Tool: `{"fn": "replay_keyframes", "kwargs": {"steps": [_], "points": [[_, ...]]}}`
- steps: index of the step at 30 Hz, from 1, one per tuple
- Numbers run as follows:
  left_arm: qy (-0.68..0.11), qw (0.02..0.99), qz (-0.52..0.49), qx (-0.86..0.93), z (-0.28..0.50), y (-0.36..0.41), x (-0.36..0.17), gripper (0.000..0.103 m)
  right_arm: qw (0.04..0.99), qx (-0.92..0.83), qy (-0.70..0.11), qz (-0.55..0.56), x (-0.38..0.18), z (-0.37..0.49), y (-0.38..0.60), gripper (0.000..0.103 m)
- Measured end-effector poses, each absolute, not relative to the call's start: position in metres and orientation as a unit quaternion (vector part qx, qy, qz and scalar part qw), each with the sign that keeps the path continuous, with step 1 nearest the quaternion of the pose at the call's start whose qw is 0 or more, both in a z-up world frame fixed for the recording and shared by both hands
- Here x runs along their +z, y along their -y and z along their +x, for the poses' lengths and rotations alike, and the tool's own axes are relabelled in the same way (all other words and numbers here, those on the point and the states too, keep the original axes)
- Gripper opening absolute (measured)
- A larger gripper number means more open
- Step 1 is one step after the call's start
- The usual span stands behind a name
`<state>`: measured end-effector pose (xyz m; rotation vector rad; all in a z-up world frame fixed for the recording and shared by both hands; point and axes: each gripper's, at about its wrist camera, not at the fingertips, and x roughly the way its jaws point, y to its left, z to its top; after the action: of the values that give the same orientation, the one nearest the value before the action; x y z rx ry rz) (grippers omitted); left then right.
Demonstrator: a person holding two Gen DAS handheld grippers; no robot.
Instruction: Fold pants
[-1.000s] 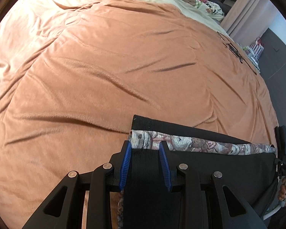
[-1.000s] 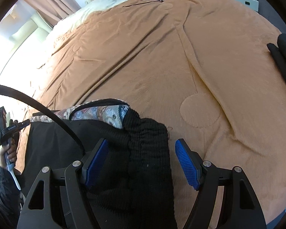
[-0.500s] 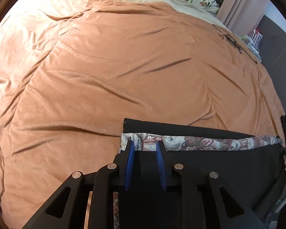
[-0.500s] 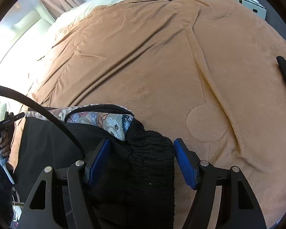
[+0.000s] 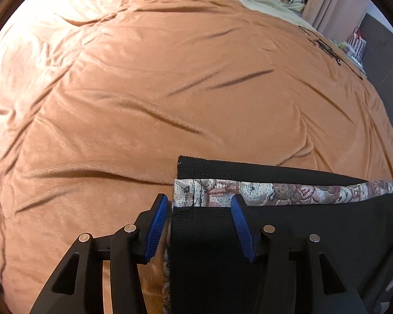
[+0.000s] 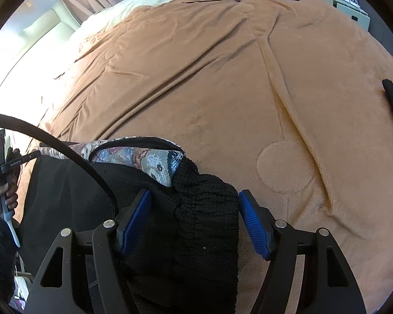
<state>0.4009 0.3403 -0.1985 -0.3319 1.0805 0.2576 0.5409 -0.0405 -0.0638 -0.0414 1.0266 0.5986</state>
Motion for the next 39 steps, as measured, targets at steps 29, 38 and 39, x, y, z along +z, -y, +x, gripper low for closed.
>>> {"fn": "replay_keyframes", "kwargs": {"steps": [29, 38, 39], "points": [[-0.500, 0.835, -0.171, 0.155, 0.434, -0.354, -0.208, 0.010, 0.856, 0.239, -0.458, -0.029, -0.071, 0.540, 0.030, 0.034], [-0.502, 0.832, -0.179, 0.157, 0.409, -0.350, -0.177, 0.041, 0.860, 0.249, -0.445, 0.002, -0.046, 0.529, 0.044, 0.064], [-0.499, 0.833, -0.180, 0.159, 0.401, -0.349, -0.173, 0.044, 0.862, 0.251, -0.440, 0.004, -0.041, 0.524, 0.046, 0.065]]}}
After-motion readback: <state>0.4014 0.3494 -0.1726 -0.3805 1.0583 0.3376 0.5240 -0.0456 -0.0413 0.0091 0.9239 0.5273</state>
